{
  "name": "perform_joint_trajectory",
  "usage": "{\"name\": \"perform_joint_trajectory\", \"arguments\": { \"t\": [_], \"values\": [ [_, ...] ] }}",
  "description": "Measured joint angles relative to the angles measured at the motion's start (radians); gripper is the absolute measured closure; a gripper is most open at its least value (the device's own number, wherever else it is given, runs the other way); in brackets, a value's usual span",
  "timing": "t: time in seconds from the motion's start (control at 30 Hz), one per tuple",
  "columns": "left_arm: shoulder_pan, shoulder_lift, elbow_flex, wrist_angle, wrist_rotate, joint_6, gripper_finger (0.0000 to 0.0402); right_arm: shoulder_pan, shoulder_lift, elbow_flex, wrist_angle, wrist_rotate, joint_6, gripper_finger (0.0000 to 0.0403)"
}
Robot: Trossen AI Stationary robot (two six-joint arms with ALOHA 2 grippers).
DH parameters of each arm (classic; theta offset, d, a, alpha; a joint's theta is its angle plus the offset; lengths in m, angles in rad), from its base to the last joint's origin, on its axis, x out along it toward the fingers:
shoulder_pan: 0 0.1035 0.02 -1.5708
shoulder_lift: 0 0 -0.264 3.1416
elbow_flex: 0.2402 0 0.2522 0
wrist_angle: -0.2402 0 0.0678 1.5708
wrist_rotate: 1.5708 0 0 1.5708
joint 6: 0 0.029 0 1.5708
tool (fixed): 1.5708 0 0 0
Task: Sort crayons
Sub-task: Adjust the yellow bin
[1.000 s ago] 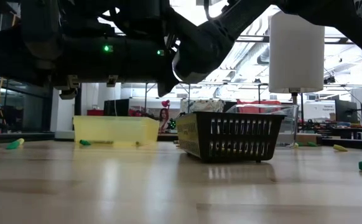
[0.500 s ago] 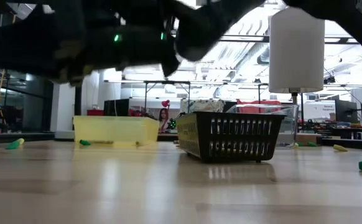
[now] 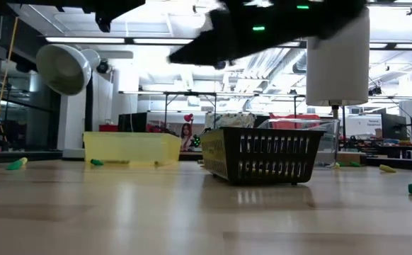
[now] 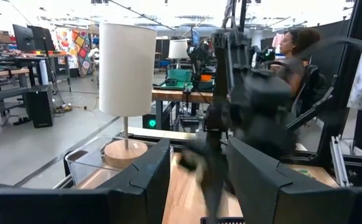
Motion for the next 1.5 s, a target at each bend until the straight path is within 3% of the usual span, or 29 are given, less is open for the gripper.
{"name": "perform_joint_trajectory", "arguments": {
  "t": [0.17,0.33,0.77,1.23,1.37,1.5],
  "values": [
    [0.000,0.001,0.000,0.000,-0.015,0.001,0.0255,-0.020,-0.238,-0.277,0.199,0.013,0.100,0.0224],
    [0.000,0.038,0.000,0.007,-0.018,0.001,0.0255,-0.044,-0.366,-0.359,0.204,-0.002,0.203,0.0224],
    [0.002,0.260,0.000,0.136,-0.020,0.018,0.0255,-0.045,-0.363,-0.339,0.166,-0.002,0.203,0.0224],
    [0.011,0.294,0.001,0.174,-0.034,-0.041,0.0255,-0.049,-0.363,-0.339,0.159,-0.002,0.202,0.0224],
    [0.064,0.368,0.052,0.102,-0.116,-0.145,0.0255,-0.063,-0.363,-0.339,0.211,-0.001,0.179,0.0224],
    [0.177,0.516,0.206,-0.109,-0.047,-0.155,0.0256,-0.064,-0.392,-0.339,0.241,0.002,0.127,0.0224]
  ]
}}
